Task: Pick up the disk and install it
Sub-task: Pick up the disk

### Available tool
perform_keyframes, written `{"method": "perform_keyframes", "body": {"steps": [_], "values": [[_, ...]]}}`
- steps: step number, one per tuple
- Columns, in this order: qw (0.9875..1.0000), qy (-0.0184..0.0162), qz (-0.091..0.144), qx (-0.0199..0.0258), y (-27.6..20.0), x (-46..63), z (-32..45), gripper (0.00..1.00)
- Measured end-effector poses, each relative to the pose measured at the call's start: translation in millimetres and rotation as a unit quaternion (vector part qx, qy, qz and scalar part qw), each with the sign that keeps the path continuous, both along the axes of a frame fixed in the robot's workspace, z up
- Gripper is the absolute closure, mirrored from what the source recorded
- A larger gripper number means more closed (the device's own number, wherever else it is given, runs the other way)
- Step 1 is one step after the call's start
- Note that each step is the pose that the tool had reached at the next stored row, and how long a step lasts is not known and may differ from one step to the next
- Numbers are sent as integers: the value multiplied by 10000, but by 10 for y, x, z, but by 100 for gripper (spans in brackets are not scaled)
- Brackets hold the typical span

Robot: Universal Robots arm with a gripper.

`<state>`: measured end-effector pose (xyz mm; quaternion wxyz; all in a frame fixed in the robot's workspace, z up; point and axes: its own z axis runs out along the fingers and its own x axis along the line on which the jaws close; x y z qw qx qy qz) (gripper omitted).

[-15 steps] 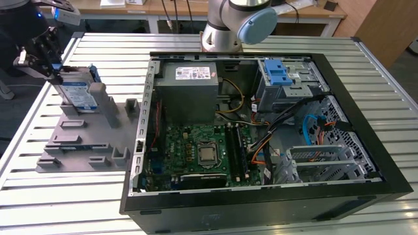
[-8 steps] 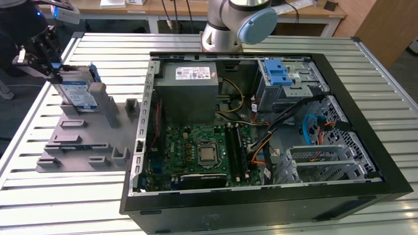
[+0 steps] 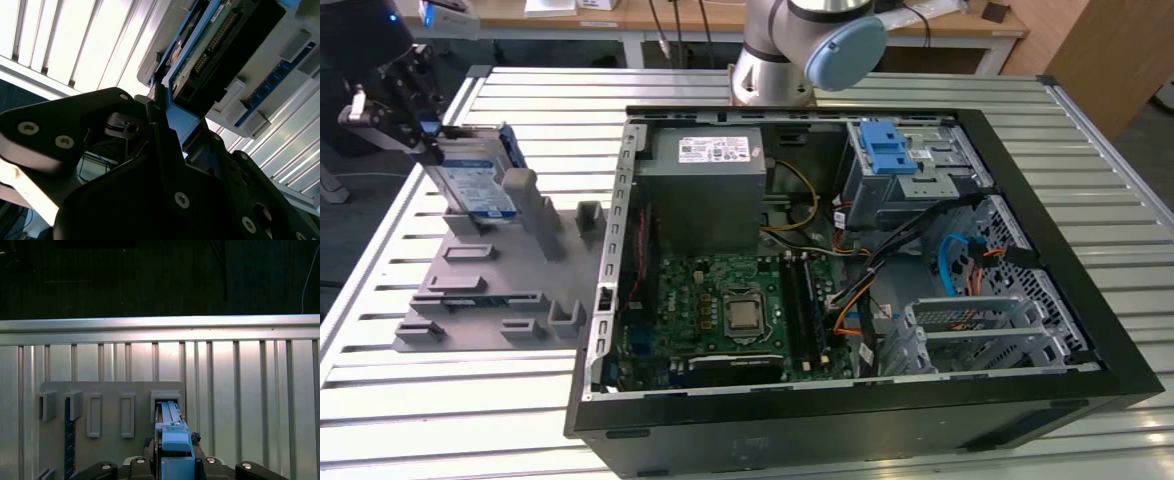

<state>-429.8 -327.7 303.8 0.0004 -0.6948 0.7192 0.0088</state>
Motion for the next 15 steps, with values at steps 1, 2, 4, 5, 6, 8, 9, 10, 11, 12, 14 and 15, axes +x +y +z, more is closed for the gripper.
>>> {"method": "perform_keyframes", "body": {"steps": [1,2,4,5,6,8,9,10,11,12,14,15], "values": [[10000,0,0,0,0,0,12,64],[10000,0,0,0,0,0,24,64],[10000,0,0,0,0,0,49,64],[10000,0,0,0,0,0,61,64],[10000,0,0,0,0,0,73,64],[10000,0,0,0,0,0,99,64],[10000,0,0,0,0,0,112,64],[10000,0,0,0,0,0,126,64],[10000,1,0,0,0,0,140,64],[10000,0,0,0,0,0,153,64],[10000,0,0,0,0,0,173,64],[10000,0,0,0,0,0,179,64]]}}
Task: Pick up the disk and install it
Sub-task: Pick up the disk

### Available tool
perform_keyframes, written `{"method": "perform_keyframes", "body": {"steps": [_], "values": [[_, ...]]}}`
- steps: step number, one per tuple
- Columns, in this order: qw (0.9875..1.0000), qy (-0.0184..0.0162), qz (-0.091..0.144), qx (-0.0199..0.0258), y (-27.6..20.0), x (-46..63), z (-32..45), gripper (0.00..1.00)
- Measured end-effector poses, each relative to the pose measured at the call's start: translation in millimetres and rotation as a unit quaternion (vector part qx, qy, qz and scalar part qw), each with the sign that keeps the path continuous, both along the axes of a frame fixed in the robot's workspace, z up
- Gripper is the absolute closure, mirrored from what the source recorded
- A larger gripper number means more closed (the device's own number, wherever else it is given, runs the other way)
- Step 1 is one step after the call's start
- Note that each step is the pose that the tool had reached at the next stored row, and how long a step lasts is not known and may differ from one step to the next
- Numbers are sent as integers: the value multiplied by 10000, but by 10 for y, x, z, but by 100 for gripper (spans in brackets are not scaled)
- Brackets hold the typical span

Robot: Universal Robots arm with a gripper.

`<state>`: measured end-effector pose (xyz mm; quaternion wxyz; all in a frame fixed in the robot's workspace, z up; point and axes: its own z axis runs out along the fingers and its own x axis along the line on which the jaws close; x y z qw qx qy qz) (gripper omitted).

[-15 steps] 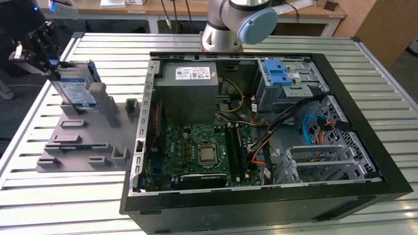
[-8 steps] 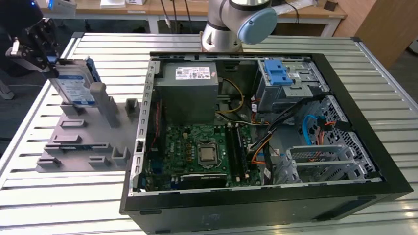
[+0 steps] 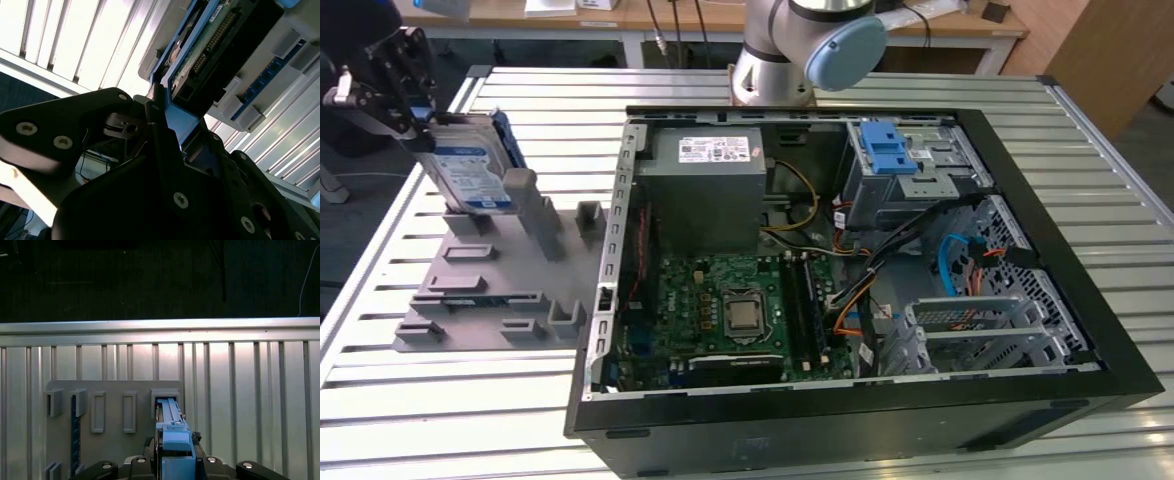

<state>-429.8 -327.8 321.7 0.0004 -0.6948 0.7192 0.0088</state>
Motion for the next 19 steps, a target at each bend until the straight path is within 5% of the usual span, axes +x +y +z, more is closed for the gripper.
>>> {"method": "perform_keyframes", "body": {"steps": [19], "values": [[10000,0,0,0,0,0,145,64]]}}
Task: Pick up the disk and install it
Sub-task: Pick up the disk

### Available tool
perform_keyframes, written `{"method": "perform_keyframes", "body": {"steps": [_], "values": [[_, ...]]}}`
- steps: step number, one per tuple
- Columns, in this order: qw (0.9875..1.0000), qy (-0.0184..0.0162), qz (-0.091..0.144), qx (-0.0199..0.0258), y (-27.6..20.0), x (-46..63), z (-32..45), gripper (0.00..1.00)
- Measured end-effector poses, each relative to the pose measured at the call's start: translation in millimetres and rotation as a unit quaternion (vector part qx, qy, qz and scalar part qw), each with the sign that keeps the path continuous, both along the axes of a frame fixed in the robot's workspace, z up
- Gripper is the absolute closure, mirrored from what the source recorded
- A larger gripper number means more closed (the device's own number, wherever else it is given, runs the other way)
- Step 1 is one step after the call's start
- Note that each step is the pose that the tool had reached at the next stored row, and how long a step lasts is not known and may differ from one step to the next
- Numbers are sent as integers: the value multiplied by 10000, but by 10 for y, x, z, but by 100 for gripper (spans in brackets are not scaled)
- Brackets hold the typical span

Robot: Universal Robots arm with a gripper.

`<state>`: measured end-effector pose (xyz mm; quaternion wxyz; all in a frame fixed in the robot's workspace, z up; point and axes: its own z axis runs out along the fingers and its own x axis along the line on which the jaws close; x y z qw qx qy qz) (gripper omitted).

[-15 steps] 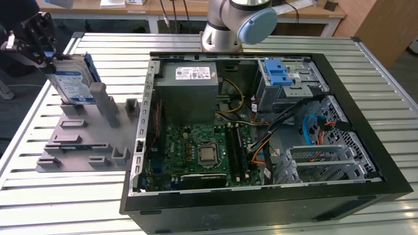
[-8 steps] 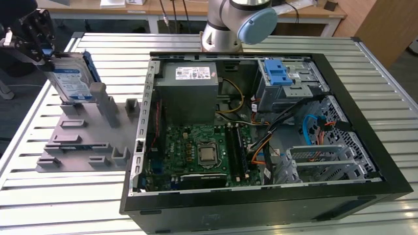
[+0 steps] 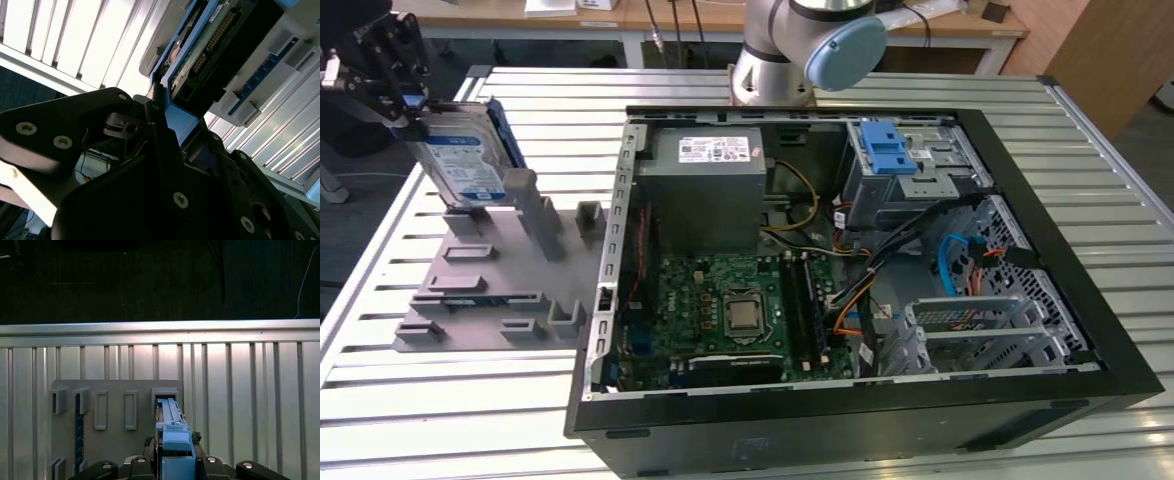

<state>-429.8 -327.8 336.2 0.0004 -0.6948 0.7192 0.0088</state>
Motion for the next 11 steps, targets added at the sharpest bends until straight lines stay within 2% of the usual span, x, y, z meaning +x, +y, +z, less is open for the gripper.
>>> {"method": "perform_keyframes", "body": {"steps": [11], "values": [[10000,0,0,0,0,0,96,64]]}}
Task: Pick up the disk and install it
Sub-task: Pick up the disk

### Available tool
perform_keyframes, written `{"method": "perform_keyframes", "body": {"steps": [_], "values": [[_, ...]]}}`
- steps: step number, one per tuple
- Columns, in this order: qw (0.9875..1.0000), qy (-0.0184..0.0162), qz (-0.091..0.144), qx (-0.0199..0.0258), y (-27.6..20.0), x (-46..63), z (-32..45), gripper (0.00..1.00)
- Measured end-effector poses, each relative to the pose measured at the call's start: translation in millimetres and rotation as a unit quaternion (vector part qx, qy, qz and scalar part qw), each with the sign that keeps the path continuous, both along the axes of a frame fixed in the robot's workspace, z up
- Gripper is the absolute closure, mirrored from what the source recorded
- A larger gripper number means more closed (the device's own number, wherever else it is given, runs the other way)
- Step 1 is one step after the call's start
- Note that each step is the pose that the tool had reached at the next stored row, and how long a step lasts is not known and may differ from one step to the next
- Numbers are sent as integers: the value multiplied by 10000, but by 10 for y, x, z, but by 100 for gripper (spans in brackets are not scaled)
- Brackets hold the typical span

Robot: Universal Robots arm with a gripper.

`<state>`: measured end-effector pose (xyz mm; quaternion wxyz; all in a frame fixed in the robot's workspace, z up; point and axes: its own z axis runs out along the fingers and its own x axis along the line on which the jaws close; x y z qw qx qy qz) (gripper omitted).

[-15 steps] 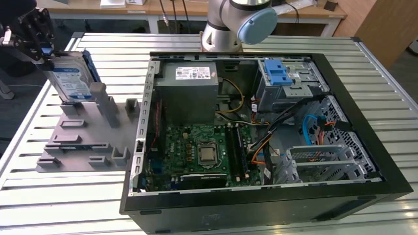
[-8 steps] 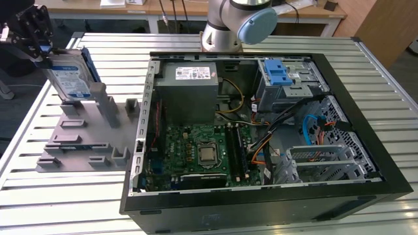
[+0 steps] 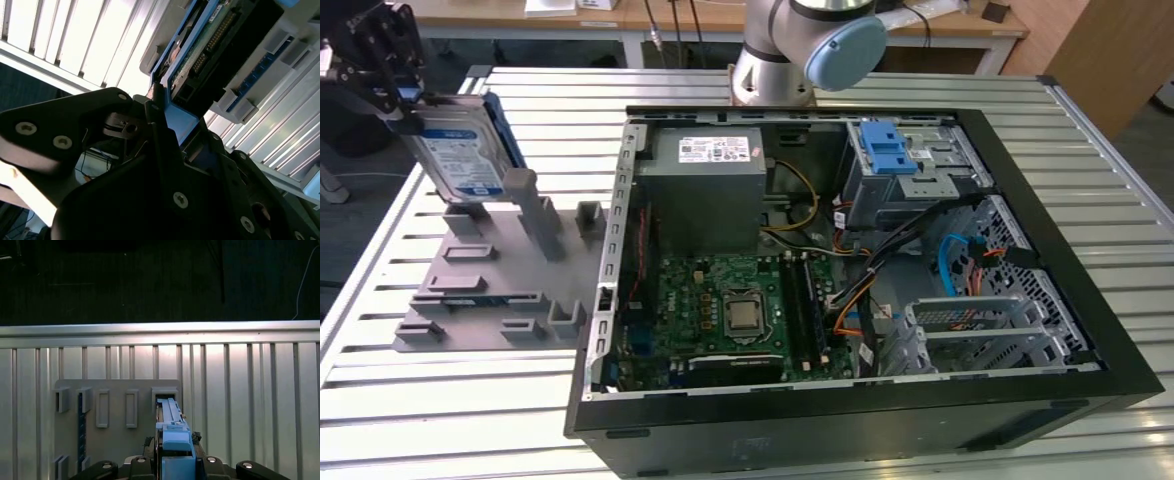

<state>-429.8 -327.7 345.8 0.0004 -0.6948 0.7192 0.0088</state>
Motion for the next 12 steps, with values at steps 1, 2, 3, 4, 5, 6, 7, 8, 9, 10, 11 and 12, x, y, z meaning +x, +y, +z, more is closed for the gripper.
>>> {"method": "perform_keyframes", "body": {"steps": [1,2,3,4,5,6,7,8,9,10,11,12], "values": [[10000,0,0,0,0,0,9,64],[10000,0,0,0,0,0,17,64],[10000,0,0,0,0,0,25,64],[10000,0,0,0,0,0,32,64],[10000,0,0,0,0,0,41,64],[10000,0,0,0,0,0,49,64],[10000,0,0,0,0,0,59,64],[10000,0,0,0,0,0,70,64],[10000,0,0,0,0,0,80,64],[10000,0,0,0,0,0,89,64],[10000,0,0,0,0,0,98,64],[10000,0,0,0,0,0,107,64]]}}
